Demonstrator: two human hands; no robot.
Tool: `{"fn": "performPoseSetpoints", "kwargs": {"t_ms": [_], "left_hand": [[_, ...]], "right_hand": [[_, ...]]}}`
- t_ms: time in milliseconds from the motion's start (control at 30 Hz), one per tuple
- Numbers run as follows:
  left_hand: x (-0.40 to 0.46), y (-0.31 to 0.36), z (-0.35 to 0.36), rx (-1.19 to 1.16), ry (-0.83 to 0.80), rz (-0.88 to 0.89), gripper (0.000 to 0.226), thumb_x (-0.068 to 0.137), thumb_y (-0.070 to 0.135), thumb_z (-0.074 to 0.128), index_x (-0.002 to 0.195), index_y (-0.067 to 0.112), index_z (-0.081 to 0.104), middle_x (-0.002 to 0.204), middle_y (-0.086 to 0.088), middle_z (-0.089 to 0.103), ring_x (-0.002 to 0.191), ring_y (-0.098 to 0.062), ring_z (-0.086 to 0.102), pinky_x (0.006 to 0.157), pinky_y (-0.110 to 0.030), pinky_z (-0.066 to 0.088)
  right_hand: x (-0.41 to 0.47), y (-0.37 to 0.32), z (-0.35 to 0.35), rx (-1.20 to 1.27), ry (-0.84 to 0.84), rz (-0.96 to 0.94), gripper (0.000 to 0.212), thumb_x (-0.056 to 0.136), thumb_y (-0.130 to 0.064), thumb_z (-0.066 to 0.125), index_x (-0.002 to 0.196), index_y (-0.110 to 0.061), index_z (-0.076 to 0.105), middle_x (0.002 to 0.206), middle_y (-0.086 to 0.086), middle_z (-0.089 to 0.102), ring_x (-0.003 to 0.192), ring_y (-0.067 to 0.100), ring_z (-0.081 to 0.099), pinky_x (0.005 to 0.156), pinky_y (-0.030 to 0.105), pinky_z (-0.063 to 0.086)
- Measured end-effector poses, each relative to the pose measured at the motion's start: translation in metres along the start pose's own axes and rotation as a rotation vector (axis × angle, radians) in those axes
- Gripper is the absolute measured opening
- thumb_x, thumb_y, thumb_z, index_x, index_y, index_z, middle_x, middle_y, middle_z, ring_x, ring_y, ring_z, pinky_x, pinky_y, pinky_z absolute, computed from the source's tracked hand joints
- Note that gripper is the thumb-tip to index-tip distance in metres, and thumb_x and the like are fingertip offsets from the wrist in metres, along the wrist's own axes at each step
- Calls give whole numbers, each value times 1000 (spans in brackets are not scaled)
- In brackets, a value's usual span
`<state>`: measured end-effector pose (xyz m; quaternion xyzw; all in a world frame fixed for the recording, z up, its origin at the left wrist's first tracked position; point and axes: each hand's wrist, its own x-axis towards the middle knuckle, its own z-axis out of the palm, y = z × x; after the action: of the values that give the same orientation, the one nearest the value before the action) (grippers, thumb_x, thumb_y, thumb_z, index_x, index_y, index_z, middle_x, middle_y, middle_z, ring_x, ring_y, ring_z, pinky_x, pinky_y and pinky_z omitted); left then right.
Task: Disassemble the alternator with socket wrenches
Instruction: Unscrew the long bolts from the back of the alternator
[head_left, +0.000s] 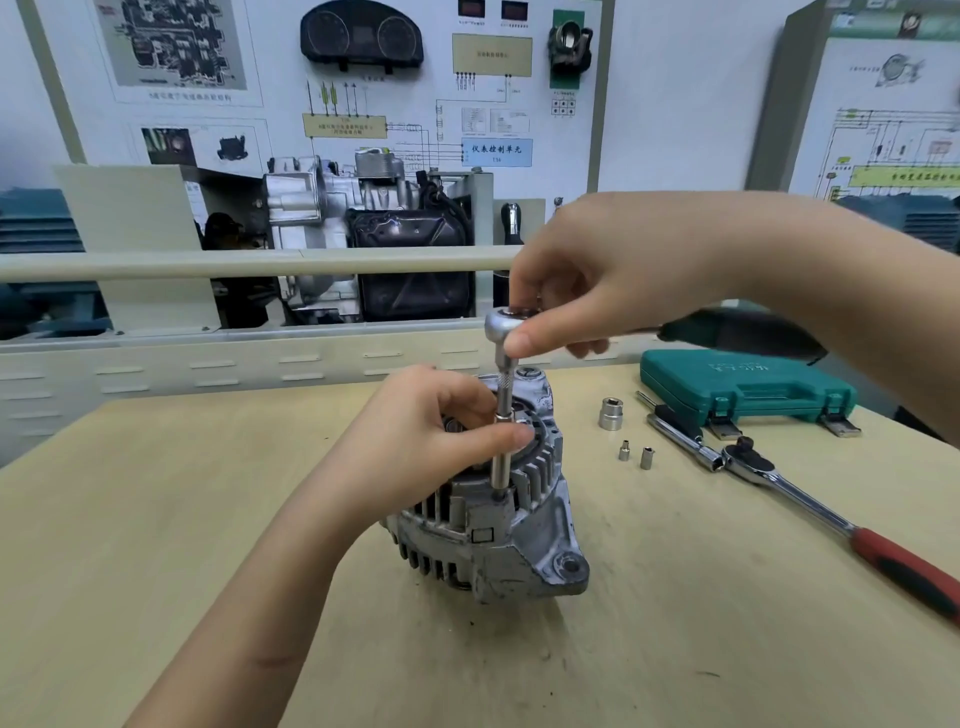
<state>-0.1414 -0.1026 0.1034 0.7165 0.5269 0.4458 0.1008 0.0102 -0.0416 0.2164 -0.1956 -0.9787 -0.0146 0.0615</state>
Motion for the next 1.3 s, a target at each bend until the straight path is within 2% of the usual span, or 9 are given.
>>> {"fn": "performPoseSetpoints", "kwargs": {"t_ms": [233,367,467,567,667,800,967,1100,1300], "left_hand": [[0,-1,-2,-2,-37,-21,39,61,54,60,69,17,70,68,7,67,65,-5,60,60,-14,43],[-1,3,-4,-12,-99,-8,19,65,48,59,71,33,69,74,18,69,74,3,62,69,-6,42],[0,0,-2,120,-49,-1,40,63,57,53,66,19,65,62,12,64,67,-5,59,99,-18,24],[0,-2,3,186,23,-1,47,63,59,52,58,12,54,49,14,50,58,-7,52,110,-29,15],[0,-3,4,164,33,-1,49,63,59,56,56,11,54,48,14,49,58,-8,49,102,-27,26],[-1,2,1,13,-42,-37,13,74,36,68,71,23,69,67,15,67,63,2,59,64,-10,43],[-1,2,-4,-81,-92,-51,16,65,44,65,76,34,68,74,22,70,74,6,64,65,-4,45],[0,0,-1,42,-26,-24,12,73,31,71,70,20,69,66,12,70,69,-1,64,70,6,30],[0,1,2,99,52,3,26,66,37,74,54,22,57,51,19,56,64,4,53,59,-6,37]], "right_hand": [[2,1,2,-45,-4,-47,36,79,-48,46,100,-25,64,76,-10,64,69,8,57,68,29,46],[0,0,2,-8,-19,-68,26,85,-36,52,109,-30,62,89,-11,67,81,8,59,75,26,44],[1,-2,0,-49,8,-42,39,76,-49,50,105,-27,63,85,-12,66,80,6,60,77,29,48],[0,-2,2,-67,50,-24,43,68,-58,47,82,-20,60,63,-10,64,59,2,57,55,18,45],[-1,-3,5,-81,77,-58,40,68,-58,46,74,-20,54,55,-9,60,54,0,53,49,13,38],[-1,-4,0,-126,23,-6,49,69,-56,41,101,-24,61,78,-16,61,72,-3,55,72,21,47],[-4,-3,-2,-55,-31,-31,27,80,-42,51,105,-35,59,85,-22,59,80,-3,56,72,18,41],[-2,-3,1,-104,41,-18,44,69,-57,45,97,-27,62,77,-14,64,72,0,57,67,19,45],[-1,-4,4,-85,64,-21,43,68,-62,44,82,-24,59,59,-12,62,58,-1,54,54,14,41]]}}
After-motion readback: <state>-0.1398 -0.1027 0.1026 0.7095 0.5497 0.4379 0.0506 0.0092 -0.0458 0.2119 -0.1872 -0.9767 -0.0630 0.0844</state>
